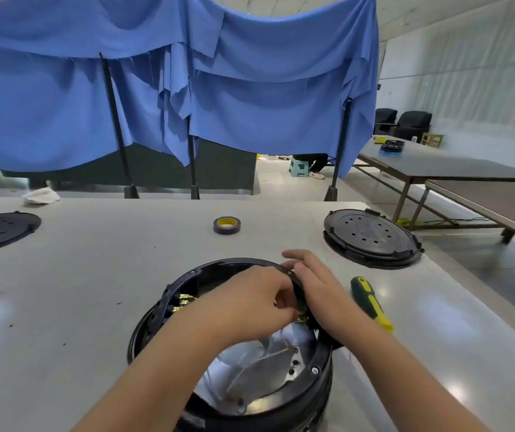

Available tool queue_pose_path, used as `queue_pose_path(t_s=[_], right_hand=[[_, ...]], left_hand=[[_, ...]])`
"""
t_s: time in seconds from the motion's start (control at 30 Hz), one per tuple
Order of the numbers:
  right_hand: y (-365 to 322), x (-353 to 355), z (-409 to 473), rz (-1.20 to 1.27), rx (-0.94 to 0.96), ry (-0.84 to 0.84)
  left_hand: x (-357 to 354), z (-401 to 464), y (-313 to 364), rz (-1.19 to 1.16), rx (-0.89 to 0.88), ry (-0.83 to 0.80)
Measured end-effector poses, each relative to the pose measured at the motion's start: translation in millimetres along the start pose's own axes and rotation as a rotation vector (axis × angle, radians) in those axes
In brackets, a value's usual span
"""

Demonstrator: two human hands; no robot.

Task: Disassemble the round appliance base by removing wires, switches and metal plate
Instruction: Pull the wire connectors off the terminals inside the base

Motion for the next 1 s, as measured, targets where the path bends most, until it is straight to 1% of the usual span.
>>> queue_pose_path(t_s=[0.03, 0.07, 0.2, 0.4, 0.53, 0.77, 1.0], right_hand=[[0.7, 1.2, 0.4, 0.026, -0.003, 0.026], [0.8, 3.0, 1.0, 0.035, -0.011, 0.054], [3.8, 6.0, -3.2, 0.007, 0.023, 0.117], [2.9, 11.4, -7.7, 0.012, 0.055, 0.200], [2.2, 11.1, -7.1, 0.016, 0.053, 0.207], [1.1, 12.5, -8.1, -0.007, 0.053, 0.202], [-0.8, 11.7, -9.0, 0.002, 0.037, 0.191]], left_hand=[[-2.3, 0.7, -1.9, 0.008, 0.008, -0.011], [-2.6, 2.1, -2.9, 0.006, 0.004, 0.013], [-9.0, 1.2, -4.5, 0.017, -0.026, 0.056], [-11.1, -0.1, -12.9, -0.114, 0.011, 0.023], [-12.4, -0.6, -11.1, -0.087, -0.056, 0.126], [-19.0, -0.5, -7.2, -0.010, -0.163, 0.172], [-19.2, -0.8, -8.4, -0.048, -0.104, 0.144]])
Point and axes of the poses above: each hand's wrist, its own z-axis towards the middle knuckle, its own x-axis out of the back of the hand, y = z × x, the point moved 3 cm from there along z, towards the middle knuckle, and after that the axes turned 14 degrees about y, right-handed, at the moved point
